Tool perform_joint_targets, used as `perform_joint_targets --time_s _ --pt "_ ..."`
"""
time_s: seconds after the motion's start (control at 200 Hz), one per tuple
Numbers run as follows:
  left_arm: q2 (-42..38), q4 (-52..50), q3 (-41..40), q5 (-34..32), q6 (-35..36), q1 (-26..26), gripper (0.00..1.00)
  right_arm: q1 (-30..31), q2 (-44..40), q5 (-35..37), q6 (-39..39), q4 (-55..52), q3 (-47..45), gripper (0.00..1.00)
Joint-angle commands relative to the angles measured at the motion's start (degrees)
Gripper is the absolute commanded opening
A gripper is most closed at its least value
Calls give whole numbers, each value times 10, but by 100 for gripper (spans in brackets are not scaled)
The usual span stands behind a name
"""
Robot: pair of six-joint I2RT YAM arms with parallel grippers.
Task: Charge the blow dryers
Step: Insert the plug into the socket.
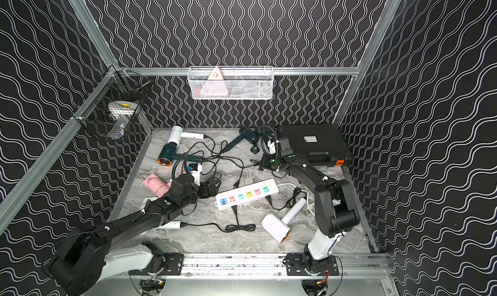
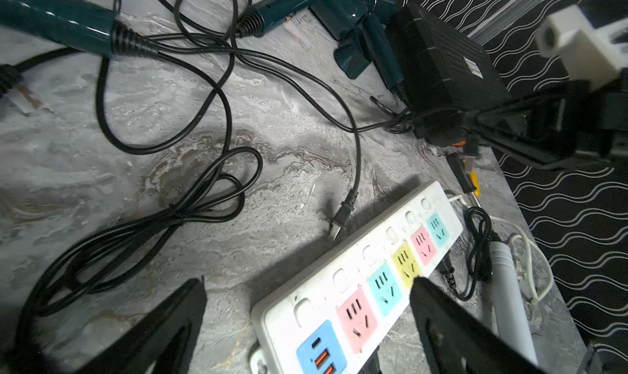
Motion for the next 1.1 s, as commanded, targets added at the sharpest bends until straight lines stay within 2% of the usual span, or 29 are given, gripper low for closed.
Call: perform_joint_targets --time_s 0.0,0.265,0.595,0.826,1.096 --pt "10 41 5 37 16 0 97 0 13 -29 32 75 4 0" --pt "64 104 12 118 14 -8 93 12 -25 -38 77 164 -82 0" --pt "89 113 28 132 30 -35 90 14 -49 -67 85 191 -127 0" --pt "105 111 39 143 34 -42 88 20 -37 -85 104 191 -121 0" --pt "115 107 42 144 40 -42 88 68 -14 8 93 102 -67 0"
